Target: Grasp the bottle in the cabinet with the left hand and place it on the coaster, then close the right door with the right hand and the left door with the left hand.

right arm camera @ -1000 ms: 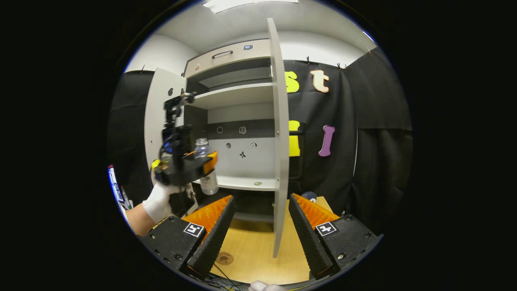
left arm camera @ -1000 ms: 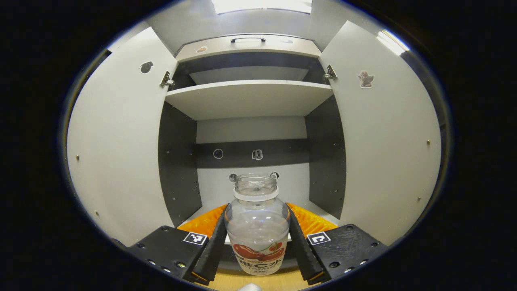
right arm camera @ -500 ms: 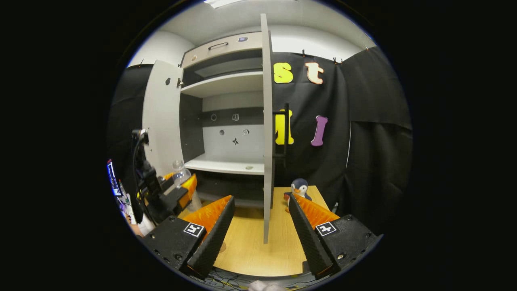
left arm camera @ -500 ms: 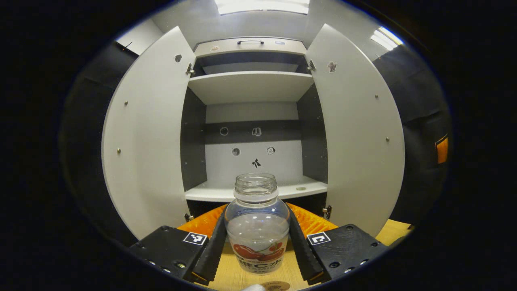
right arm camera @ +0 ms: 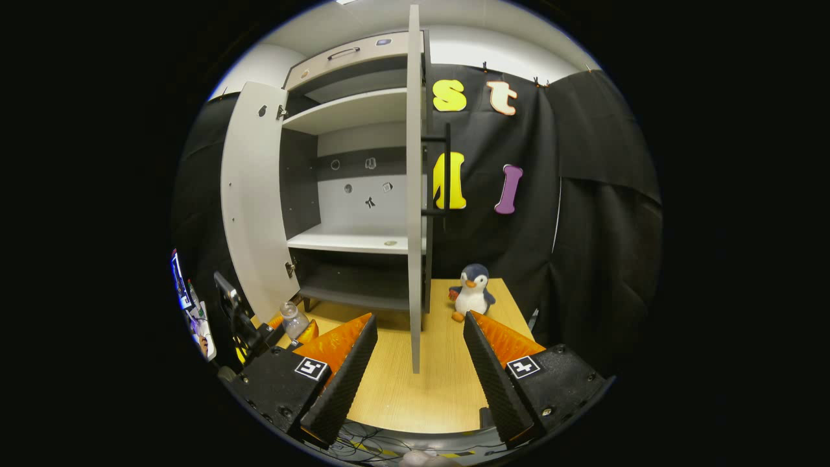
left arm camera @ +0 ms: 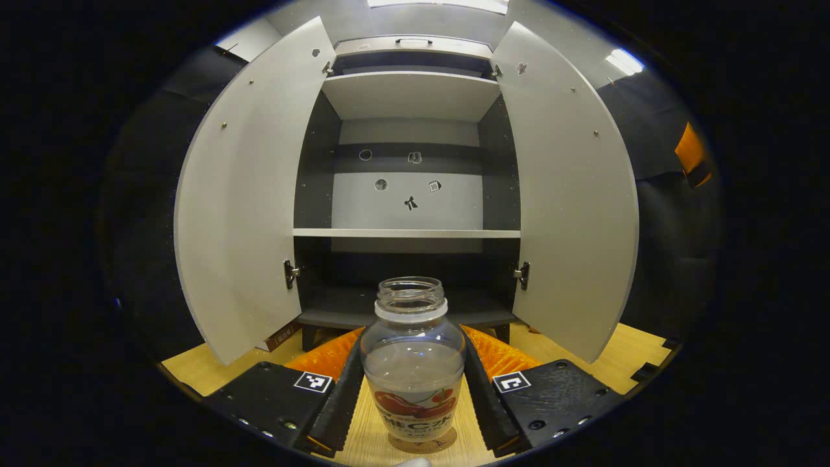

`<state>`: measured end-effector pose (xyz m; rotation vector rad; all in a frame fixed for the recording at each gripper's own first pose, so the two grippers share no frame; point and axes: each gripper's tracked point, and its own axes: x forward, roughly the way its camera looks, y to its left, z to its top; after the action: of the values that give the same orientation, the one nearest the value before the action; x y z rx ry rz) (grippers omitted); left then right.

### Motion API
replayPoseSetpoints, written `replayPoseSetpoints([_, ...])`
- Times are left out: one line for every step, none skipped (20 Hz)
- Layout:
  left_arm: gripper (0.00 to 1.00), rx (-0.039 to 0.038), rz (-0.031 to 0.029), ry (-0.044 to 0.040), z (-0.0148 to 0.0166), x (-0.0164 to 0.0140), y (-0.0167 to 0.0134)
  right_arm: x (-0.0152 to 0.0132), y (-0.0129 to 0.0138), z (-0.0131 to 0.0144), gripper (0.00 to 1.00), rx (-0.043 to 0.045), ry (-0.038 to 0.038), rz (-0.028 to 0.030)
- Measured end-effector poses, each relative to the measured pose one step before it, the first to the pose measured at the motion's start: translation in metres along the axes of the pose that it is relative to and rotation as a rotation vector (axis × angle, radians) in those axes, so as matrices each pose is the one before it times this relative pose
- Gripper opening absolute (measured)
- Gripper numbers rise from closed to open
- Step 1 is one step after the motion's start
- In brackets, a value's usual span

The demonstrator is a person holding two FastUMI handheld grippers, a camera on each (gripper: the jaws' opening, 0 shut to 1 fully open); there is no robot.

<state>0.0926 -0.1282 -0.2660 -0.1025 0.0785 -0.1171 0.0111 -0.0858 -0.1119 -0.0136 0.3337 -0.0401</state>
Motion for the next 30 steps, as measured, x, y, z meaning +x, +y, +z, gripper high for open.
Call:
replayPoseSetpoints([0.75,0.00378,-0.00116,-0.00199,-0.00806,0.00048,-0.00336,0.00282,0.00029,-0.00419,0.83,0.00168,0.01342,0.00239])
replayPoseSetpoints([0.75,0.00702,-0.00484,0.00551,-0.01021,0.00242,-0.00621,0.00387,-0.0011,-0.00403,0.83,-0.00331,0.01255,0.00151])
replayPoseSetpoints([0.75,0.01132,-0.00111,0.01,-0.0089,0.00033,0.00002,0.0018,-0.0012,-0.0047,0.83,-0.00801,0.01361,-0.00073])
replayPoseSetpoints([0.75,0.00886,-0.00059,0.00781,-0.00597,-0.00062,-0.00107,0.0015,-0.00157,-0.00311,0.83,-0.00924,0.00567,-0.00046])
replayPoseSetpoints([0.75,0.00381,-0.00484,-0.00295,-0.00605,0.00186,-0.00081,0.00279,-0.00099,-0.00064,0.83,-0.00601,0.00092,-0.00097])
replayPoseSetpoints([0.75,-0.00321,0.00338,0.00598,-0.00473,0.0029,0.00019,0.00214,-0.00104,-0.00198,0.83,-0.00321,0.00865,-0.00165])
replayPoseSetpoints([0.75,-0.01064,-0.00385,0.00711,-0.00568,0.00263,-0.0001,0.00263,0.00188,-0.00332,0.83,-0.00093,0.00678,0.00671])
replayPoseSetpoints([0.75,-0.00353,-0.00018,0.00195,-0.00317,0.00188,0.00056,0.00135,0.00051,0.00046,0.83,-0.00166,0.00293,0.00417])
replayPoseSetpoints([0.75,-0.00073,0.00378,0.00528,-0.00401,0.00255,0.00135,0.00091,0.00041,-0.00025,0.83,-0.00599,0.00062,0.00118])
replayPoseSetpoints([0.75,-0.00143,0.0013,0.0083,-0.00418,0.00219,0.00039,0.00193,0.00086,-0.00006,0.83,-0.00834,0.00099,0.00143])
replayPoseSetpoints([0.75,-0.00625,0.00354,0.00711,-0.00358,0.00056,0.00028,0.00135,0.00029,0.00064,0.83,-0.00726,0.00072,0.00116])
replayPoseSetpoints([0.75,-0.00243,-0.00081,-0.00412,-0.00203,0.00069,0.0012,0.00089,0.0001,0.00061,0.83,-0.00657,-0.00226,0.00319])
replayPoseSetpoints([0.75,0.00116,-0.00395,-0.00283,-0.00264,0.00071,0.00055,0.00129,-0.00051,0.0007,0.83,-0.00597,0.00024,0.00009])
replayPoseSetpoints([0.75,0.00332,-0.00858,-0.00212,-0.00243,0.00186,-0.00024,0.00209,0.0002,-0.0006,0.83,-0.00222,0.00401,0.00092])
replayPoseSetpoints([0.75,0.00338,-0.01709,0.00472,-0.00416,0.00094,-0.00219,0.00151,0.00017,-0.0016,0.83,0.00226,0.00851,0.00387])
replayPoseSetpoints([0.76,0.0023,-0.00499,0.00097,-0.00219,-0.00134,-0.00214,0.00129,0.00228,-0.00082,0.83,0.00298,0.00575,0.00569])
replayPoseSetpoints([0.77,0.00046,0.00115,-0.01498,0.0035,-0.00008,0.0009,0.00093,0.00146,-0.00094,0.83,-0.00108,0.00456,0.00269])
replayPoseSetpoints([0.78,-0.0027,0.00122,-0.00011,-0.00107,0.00011,0.0012,0.00091,0.0014,-0.00118,0.83,-0.00282,0.00409,0.00456])
replayPoseSetpoints([0.78,-0.00293,0.00116,0.00529,-0.00166,-0.00126,0.00026,0.00011,0.00149,-0.00003,0.83,-0.00132,0.00313,0.00417])
replayPoseSetpoints([0.79,-0.00285,-0.00139,0.01269,-0.00286,0.00004,-0.00087,-0.00018,0.00185,-0.00038,0.83,-0.00072,-0.00141,0.00621])
replayPoseSetpoints([0.81,0.00157,0.00936,0.01324,-0.00194,-0.00083,0.00164,-0.0005,0.00175,0.00114,0.83,-0.00179,-0.00371,0.0058])
replayPoseSetpoints([0.92,0.00668,0.01082,0.01328,-0.00111,-0.00143,0.00247,-0.00094,0.00177,0.002,0.83,0.00083,-0.00652,0.00545])
replayPoseSetpoints([0.97,0.00946,0.00899,0.009,0.00044,-0.00117,0.0028,-0.00019,0.00006,0.0017,0.83,0.0043,-0.00793,0.00547])
replayPoseSetpoints([0.97,0.01113,-0.0019,0.0001,0.00394,-0.00263,-0.0003,0.00067,-0.00102,0.00143,0.83,0.00666,-0.00556,0.00065])
replayPoseSetpoints([0.97,0.01648,-0.0011,-0.01435,0.00796,-0.00073,0.0008,0.00109,-0.00013,0.00025,0.83,0.00742,0.00192,0.00415])
replayPoseSetpoints([0.97,0.01719,-0.00114,-0.01414,0.00897,-0.00188,0.00169,0.002,0.00291,-0.00084,0.83,0.01034,0.00488,0.01432])
replayPoseSetpoints([0.97,0.00884,-0.00077,-0.01534,0.00973,-0.0016,0.00121,0.00057,0.00309,0.00072,0.83,0.01059,0.00344,0.01095])
replayPoseSetpoints([0.97,0.00204,0.00406,-0.01742,0.01148,-0.00086,0.00204,-0.00035,0.00173,0.00015,0.83,0.00322,-0.00273,0.00522])
replayPoseSetpoints([0.97,-0.0032,0.00686,-0.00957,0.01087,-0.00282,0.00256,-0.00172,0.00382,0.0017,0.83,-0.00533,-0.0085,0.00542])
replayPoseSetpoints([0.96,-0.00663,0.00593,-0.01435,0.01258,-0.00369,0.00207,-0.00103,0.0033,0.00207,0.83,-0.01128,-0.01258,0.0038])
